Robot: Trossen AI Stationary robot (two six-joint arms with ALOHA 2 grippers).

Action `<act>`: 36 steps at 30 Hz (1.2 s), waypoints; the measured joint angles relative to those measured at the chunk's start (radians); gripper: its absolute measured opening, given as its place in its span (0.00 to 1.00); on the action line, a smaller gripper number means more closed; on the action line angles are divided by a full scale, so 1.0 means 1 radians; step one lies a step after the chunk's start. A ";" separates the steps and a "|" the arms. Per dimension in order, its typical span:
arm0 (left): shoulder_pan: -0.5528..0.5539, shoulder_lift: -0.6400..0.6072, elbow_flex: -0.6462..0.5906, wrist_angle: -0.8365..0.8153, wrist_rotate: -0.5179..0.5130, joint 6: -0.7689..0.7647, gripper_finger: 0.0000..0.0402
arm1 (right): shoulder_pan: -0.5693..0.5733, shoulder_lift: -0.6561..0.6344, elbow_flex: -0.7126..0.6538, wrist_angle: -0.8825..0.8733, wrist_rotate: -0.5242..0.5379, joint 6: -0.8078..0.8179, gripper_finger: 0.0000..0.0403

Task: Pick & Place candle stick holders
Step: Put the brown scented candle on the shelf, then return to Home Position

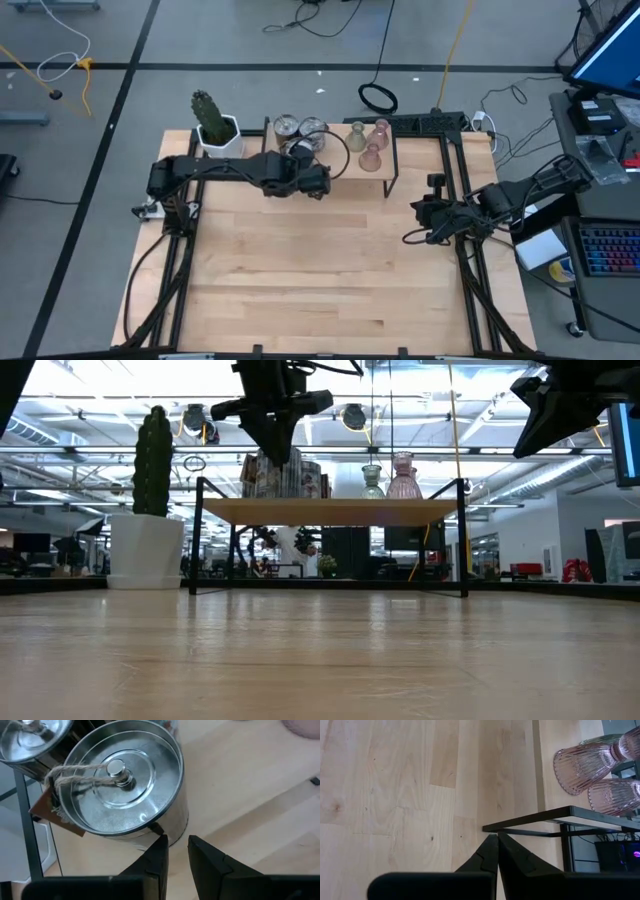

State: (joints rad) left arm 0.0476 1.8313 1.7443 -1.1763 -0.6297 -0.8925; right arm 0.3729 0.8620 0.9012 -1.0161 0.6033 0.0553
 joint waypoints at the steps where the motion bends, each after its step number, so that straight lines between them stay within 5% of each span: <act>1: 0.003 0.000 0.000 0.000 0.000 0.000 0.19 | 0.000 0.000 0.000 -0.001 0.000 0.000 0.00; 15: -0.015 -0.026 0.000 0.019 0.003 -0.019 0.19 | 0.000 0.000 0.000 -0.007 0.002 0.000 0.00; 28: -0.141 -0.268 0.000 0.006 0.088 -0.085 0.19 | 0.000 0.000 0.000 -0.006 0.002 0.008 0.00; 36: -0.238 -0.397 0.000 -0.067 0.031 -0.085 0.19 | 0.000 0.000 0.000 0.002 -0.003 0.011 0.00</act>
State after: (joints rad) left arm -0.1903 1.4340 1.7443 -1.2432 -0.5989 -0.9779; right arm 0.3729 0.8623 0.9012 -1.0142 0.6006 0.0662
